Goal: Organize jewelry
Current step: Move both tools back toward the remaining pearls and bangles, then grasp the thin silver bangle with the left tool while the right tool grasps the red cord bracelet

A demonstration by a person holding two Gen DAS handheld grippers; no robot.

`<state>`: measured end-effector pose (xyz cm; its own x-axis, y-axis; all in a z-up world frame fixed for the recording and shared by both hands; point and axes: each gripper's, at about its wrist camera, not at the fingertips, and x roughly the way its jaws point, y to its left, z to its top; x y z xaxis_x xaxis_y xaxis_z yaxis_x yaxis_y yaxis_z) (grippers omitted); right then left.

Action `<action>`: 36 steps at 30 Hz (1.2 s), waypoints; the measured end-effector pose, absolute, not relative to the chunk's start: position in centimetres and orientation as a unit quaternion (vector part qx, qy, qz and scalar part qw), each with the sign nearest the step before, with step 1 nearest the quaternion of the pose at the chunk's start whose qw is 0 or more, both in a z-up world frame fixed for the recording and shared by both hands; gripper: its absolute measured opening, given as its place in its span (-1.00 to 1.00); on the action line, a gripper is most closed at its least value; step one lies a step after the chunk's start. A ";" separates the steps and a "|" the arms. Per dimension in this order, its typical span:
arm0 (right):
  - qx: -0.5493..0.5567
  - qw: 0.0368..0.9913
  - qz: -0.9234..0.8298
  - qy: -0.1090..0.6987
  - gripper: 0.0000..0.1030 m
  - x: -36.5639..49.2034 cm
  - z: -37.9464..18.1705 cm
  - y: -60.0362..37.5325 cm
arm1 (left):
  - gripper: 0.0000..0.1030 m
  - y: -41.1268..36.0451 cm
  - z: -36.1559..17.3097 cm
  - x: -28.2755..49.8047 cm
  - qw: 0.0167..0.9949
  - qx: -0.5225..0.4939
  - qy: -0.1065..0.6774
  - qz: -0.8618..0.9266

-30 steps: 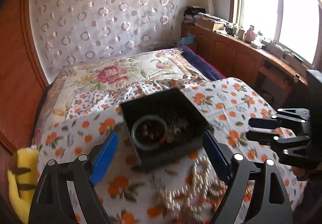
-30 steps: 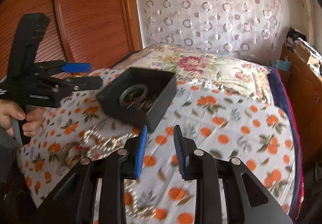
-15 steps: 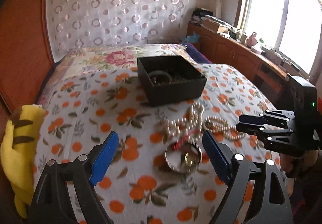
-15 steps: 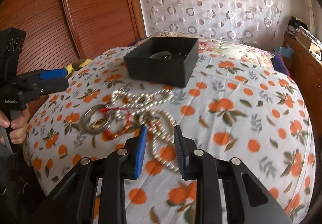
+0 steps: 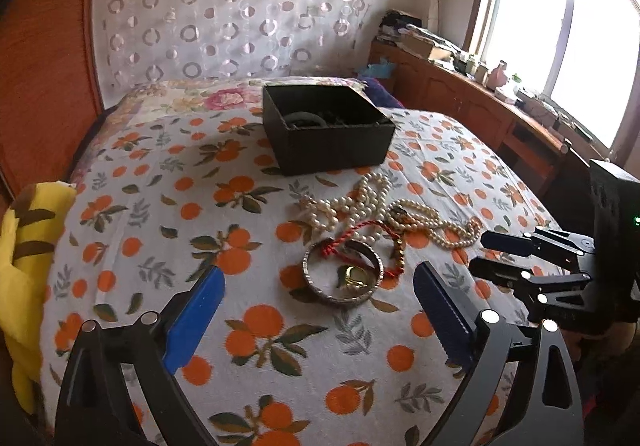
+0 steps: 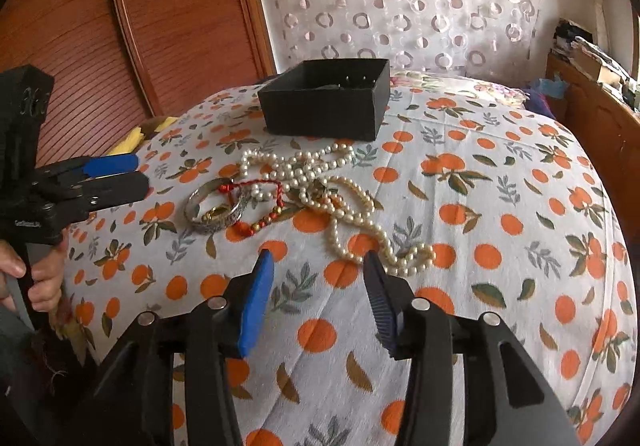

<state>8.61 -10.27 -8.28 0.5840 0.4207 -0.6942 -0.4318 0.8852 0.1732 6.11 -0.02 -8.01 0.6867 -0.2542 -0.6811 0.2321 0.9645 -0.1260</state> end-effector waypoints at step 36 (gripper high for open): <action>-0.062 0.861 0.258 0.435 -0.53 14.2 -9.0 -3.1 | 0.12 0.5 -7.8 5.6 0.922 0.003 0.367 -0.124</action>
